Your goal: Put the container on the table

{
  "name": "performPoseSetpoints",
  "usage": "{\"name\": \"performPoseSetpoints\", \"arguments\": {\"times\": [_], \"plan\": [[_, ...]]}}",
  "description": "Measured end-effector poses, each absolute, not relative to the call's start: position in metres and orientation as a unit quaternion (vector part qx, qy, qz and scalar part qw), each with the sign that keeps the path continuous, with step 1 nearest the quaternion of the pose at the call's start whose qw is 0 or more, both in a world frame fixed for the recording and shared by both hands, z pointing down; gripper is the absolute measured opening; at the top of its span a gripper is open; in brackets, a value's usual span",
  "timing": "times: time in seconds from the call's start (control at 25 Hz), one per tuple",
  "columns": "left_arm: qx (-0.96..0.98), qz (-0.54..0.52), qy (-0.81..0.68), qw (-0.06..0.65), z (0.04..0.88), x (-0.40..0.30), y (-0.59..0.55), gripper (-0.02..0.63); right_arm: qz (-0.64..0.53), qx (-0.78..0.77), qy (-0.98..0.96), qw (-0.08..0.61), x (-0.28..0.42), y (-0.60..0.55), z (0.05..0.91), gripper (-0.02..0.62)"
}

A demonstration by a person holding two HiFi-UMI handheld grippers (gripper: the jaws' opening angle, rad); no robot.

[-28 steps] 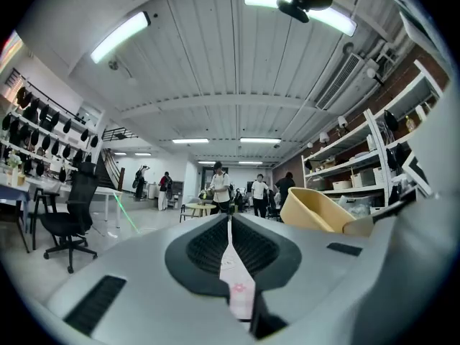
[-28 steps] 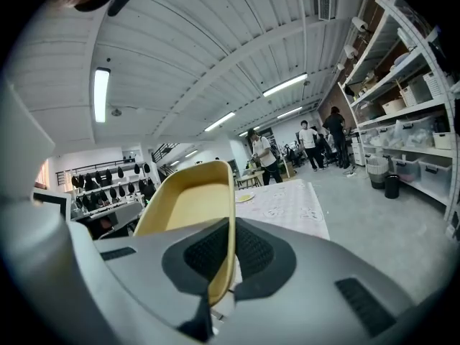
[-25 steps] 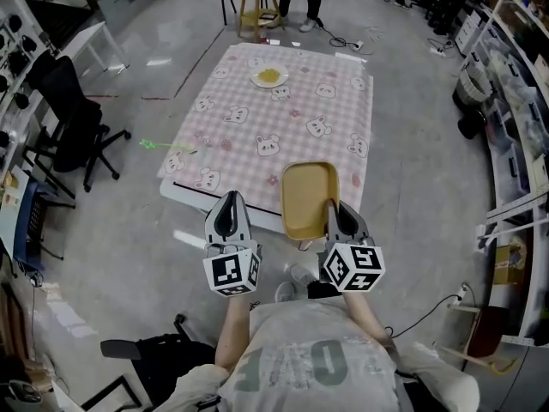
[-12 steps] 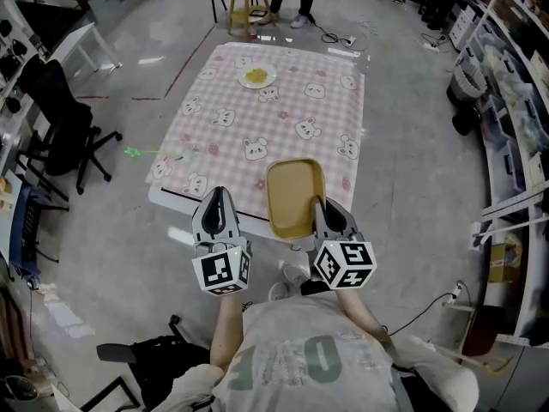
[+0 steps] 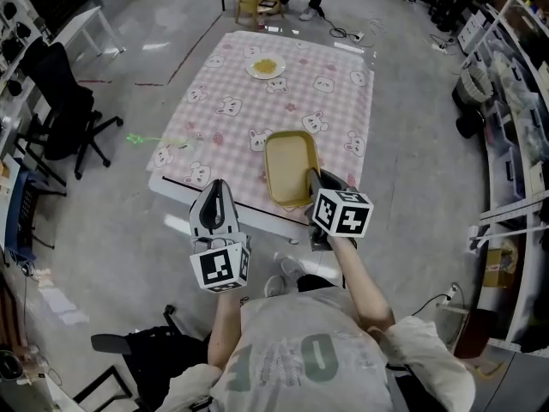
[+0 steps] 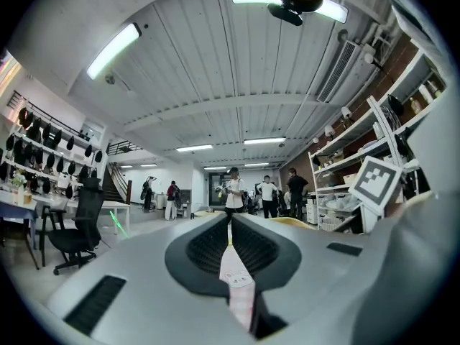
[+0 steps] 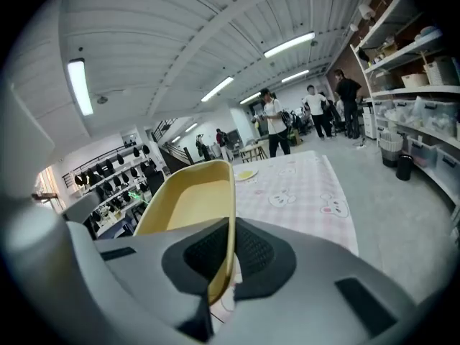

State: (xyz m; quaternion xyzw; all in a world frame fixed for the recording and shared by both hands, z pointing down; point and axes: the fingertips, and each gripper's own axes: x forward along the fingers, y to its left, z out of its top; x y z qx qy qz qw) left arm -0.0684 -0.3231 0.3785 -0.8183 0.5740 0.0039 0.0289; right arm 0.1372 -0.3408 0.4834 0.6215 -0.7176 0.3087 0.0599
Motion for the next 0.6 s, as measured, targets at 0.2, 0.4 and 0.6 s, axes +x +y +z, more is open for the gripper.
{"name": "performPoseSetpoints", "arguments": {"times": [0.2, 0.4, 0.6], "plan": [[-0.819, -0.001, 0.573, 0.025, 0.385, -0.068, -0.322, 0.039, 0.375, 0.603, -0.699, 0.091, 0.131, -0.374, 0.52, 0.034], [-0.819, -0.013, 0.573, 0.026, 0.392, -0.067, -0.319, 0.039, 0.386, 0.604, -0.678, 0.164, 0.131, -0.404, 0.554, 0.035], [-0.813, -0.034, 0.58, 0.019, 0.406, -0.077, -0.314, 0.039, 0.398, 0.605, -0.657, 0.211, 0.13, -0.424, 0.581, 0.035]]}}
